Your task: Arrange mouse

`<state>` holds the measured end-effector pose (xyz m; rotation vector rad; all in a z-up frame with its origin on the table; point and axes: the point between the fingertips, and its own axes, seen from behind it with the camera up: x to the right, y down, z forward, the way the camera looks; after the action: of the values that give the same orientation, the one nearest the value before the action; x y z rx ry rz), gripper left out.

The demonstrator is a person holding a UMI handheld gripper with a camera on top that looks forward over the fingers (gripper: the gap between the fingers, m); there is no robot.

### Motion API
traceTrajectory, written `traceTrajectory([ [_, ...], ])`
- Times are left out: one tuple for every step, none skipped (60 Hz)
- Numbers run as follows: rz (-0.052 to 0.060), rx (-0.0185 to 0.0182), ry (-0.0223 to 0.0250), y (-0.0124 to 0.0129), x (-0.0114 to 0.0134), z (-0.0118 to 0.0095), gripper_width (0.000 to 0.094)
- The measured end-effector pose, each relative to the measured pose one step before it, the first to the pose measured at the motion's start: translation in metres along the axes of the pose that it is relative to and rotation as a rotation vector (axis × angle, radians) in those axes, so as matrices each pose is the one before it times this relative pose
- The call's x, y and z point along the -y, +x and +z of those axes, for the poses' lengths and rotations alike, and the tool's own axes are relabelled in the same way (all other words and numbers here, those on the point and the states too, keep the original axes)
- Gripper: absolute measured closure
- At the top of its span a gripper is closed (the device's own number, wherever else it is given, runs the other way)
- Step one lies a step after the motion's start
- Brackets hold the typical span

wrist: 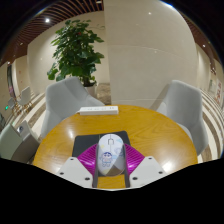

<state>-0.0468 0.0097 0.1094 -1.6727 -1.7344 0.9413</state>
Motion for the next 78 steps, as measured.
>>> traceTrajectory([
  [-0.0016, -0.00069, 0.00451, -0.00467, 0.00440, 0.00842, 0.0565],
  [-0.0014, 0.00028, 0.00060, -0.00487, 0.00185, 0.00693, 0.0565],
  [-0.0019, 0.00122, -0.00422, -0.00481, 0.00044, 0.00731, 0.0566],
  [-0.0017, 0.00224, -0.00870, -0.00488, -0.00084, 0.00788, 0.0566],
  [-0.0003, 0.00244, -0.01124, -0.00489, -0.00185, 0.00802, 0.0565],
  [0.0027, 0.00162, -0.01048, -0.00445, -0.00266, 0.00805, 0.0566],
  [0.0047, -0.00005, -0.00676, -0.00299, -0.00346, 0.00516, 0.0567],
  [0.0023, -0.00182, -0.00617, -0.00259, -0.00182, 0.00785, 0.0565],
  [-0.0041, -0.00393, -0.00783, -0.00237, -0.00262, 0.00783, 0.0566],
  [-0.0123, -0.00487, -0.01128, -0.00175, -0.00376, 0.00743, 0.0567],
  [-0.0133, -0.00570, -0.01181, -0.00184, -0.00327, 0.00666, 0.0565],
  [-0.0081, -0.00609, -0.00932, -0.00113, -0.00327, 0.00680, 0.0565],
  [-0.0034, -0.00664, -0.00667, -0.00083, -0.00293, 0.00624, 0.0565],
  [0.0000, -0.00303, -0.00099, -0.00031, -0.00904, 0.00419, 0.0565],
  [-0.0023, -0.00246, -0.00549, -0.00141, -0.00141, 0.00785, 0.0564],
  [-0.0030, -0.00227, -0.00711, -0.00127, -0.00317, 0.00542, 0.0564],
  [-0.0040, -0.00361, -0.00924, -0.00082, -0.00384, 0.00475, 0.0565],
  [-0.0034, -0.00611, -0.00943, -0.00007, -0.00353, 0.00417, 0.0565],
  [-0.0014, -0.00766, -0.00762, 0.00018, -0.00321, 0.00410, 0.0564],
  [0.0016, -0.00606, -0.00542, 0.00018, -0.00264, 0.00364, 0.0563],
  [0.0038, -0.00424, -0.00464, -0.00011, -0.00237, 0.00335, 0.0562],
  [0.0046, -0.00243, -0.00624, -0.00049, -0.00286, 0.00267, 0.0559],
  [0.0055, -0.00013, -0.00630, -0.00022, -0.00759, 0.00071, 0.0546],
  [0.0067, -0.00215, 0.00851, -0.00014, 0.00125, -0.00003, 0.0533],
  [0.0031, -0.00282, 0.01422, -0.00024, 0.00293, -0.00009, 0.0516],
  [0.0004, -0.00473, 0.00378, 0.00021, 0.00031, -0.00009, 0.0502],
  [-0.0013, -0.00378, -0.00198, 0.00014, -0.00049, 0.00069, 0.0489],
  [0.0014, -0.00384, -0.00413, 0.00038, -0.00082, 0.00053, 0.0473],
  [0.0034, -0.00205, -0.00612, -0.00028, 0.00001, 0.00385, 0.0460],
  [0.0055, -0.00101, -0.00575, 0.00005, -0.00125, -0.00070, 0.0442],
  [0.0057, 0.00133, -0.00315, -0.00020, -0.00044, -0.00160, 0.0418],
  [0.0055, 0.00010, -0.00234, 0.00006, -0.00020, -0.00198, 0.0343],
  [0.0040, -0.00067, -0.00169, 0.00065, 0.00041, -0.00048, 0.0284],
  [0.0038, -0.00139, -0.00213, 0.00089, 0.00042, -0.00272, 0.0226],
  [0.0024, 0.00067, -0.00207, -0.00004, 0.00061, -0.00294, 0.0167],
  [0.0016, 0.00333, -0.00201, -0.00019, 0.00039, -0.00378, 0.0108],
  [0.0030, 0.00045, -0.00105, 0.00084, 0.00078, -0.00418, 0.0050],
  [0.0046, 0.00197, -0.00124, 0.00032, 0.00014, -0.00486, 0.0063],
  [0.0059, -0.00024, -0.00069, 0.00130, 0.00003, -0.00440, 0.0082],
  [0.0053, 0.00146, -0.00228, 0.00075, -0.00016, -0.00608, 0.0081],
  [0.0027, 0.00152, -0.00380, 0.00091, -0.00037, -0.00629, 0.0073],
  [0.0004, 0.00140, -0.00490, 0.00094, -0.00093, -0.00714, 0.0076],
  [-0.0016, 0.00020, -0.00574, 0.00142, -0.00177, -0.00806, 0.0079],
  [-0.0028, -0.00100, -0.00591, 0.00126, -0.00237, -0.01280, 0.0075],
  [-0.0039, -0.00054, -0.00290, 0.00140, -0.00215, -0.00842, 0.0078],
  [-0.0034, -0.00019, -0.00247, 0.00147, -0.00171, -0.00931, 0.0077],
  [-0.0030, 0.00141, -0.00152, 0.00130, -0.00233, -0.00991, 0.0075],
  [-0.0026, 0.00266, -0.00090, 0.00110, -0.00289, -0.00993, 0.0078],
  [-0.0027, 0.00305, -0.00144, 0.00101, -0.00338, -0.01039, 0.0079],
  [-0.0036, 0.00380, -0.00450, 0.00162, -0.00341, -0.01333, 0.0077],
  [-0.0035, 0.00349, -0.00308, 0.00018, -0.00449, -0.00974, 0.0079],
  [-0.0044, 0.00402, -0.00635, 0.00073, -0.00537, -0.00990, 0.0078],
  [-0.0044, 0.00468, -0.00796, 0.00034, -0.00598, -0.00984, 0.0077],
  [-0.0045, 0.00570, -0.00861, 0.00007, -0.00598, -0.00940, 0.0076],
  [-0.0054, 0.00587, -0.00895, 0.00009, -0.00607, -0.00852, 0.0079],
  [-0.0054, 0.00589, -0.00829, -0.00005, -0.00629, -0.00840, 0.0078],
  [-0.0044, 0.00612, -0.00669, -0.00011, -0.00614, -0.00744, 0.0079],
  [-0.0031, 0.00619, -0.00628, 0.00033, -0.00475, -0.01003, 0.0080],
  [-0.0025, 0.00464, -0.00369, 0.00024, -0.00581, -0.00739, 0.0078],
  [-0.0035, 0.00339, -0.00186, 0.00064, -0.00519, -0.00675, 0.0078],
  [-0.0046, 0.00146, -0.00154, 0.00061, -0.00470, -0.00654, 0.0076],
  [-0.0045, -0.00060, -0.00184, 0.00108, -0.00466, -0.00616, 0.0076],
  [-0.0033, -0.00277, -0.00258, 0.00145, -0.00428, -0.00588, 0.0077],
  [-0.0019, -0.00347, -0.00233, 0.00195, -0.00453, -0.00551, 0.0080],
  [-0.0014, -0.00228, -0.00185, 0.00244, -0.00325, -0.00384, 0.0075],
  [0.0011, -0.00321, 0.00047, 0.00179, -0.00528, -0.00616, 0.0079],
  [0.0016, -0.00148, -0.00001, 0.00144, -0.00411, -0.00355, 0.0079],
  [0.0025, 0.00010, -0.00126, 0.00125, -0.00387, -0.00316, 0.0076],
  [0.0031, 0.00090, -0.00341, 0.00078, -0.00458, -0.00292, 0.0078],
  [0.0033, 0.00140, -0.00489, 0.00054, -0.00466, -0.00265, 0.0078],
  [0.0029, 0.00222, -0.00695, 0.00011, -0.00376, -0.00202, 0.0077],
  [0.0023, 0.00162, -0.00567, 0.00062, -0.00422, -0.00195, 0.0078],
  [0.0020, 0.00213, -0.00590, 0.00070, -0.00423, -0.00220, 0.0078],
  [0.0019, 0.00165, -0.00442, 0.00056, -0.00366, -0.00163, 0.0079],
  [0.0009, 0.00145, -0.00244, 0.00064, -0.00297, -0.00156, 0.0078],
  [-0.0006, 0.00041, 0.00203, 0.00100, -0.00249, 0.00071, 0.0080],
  [-0.0026, -0.00027, 0.00291, 0.00083, -0.00162, -0.00060, 0.0079],
  [-0.0048, -0.00151, 0.00381, 0.00115, -0.00122, -0.00077, 0.0077],
])
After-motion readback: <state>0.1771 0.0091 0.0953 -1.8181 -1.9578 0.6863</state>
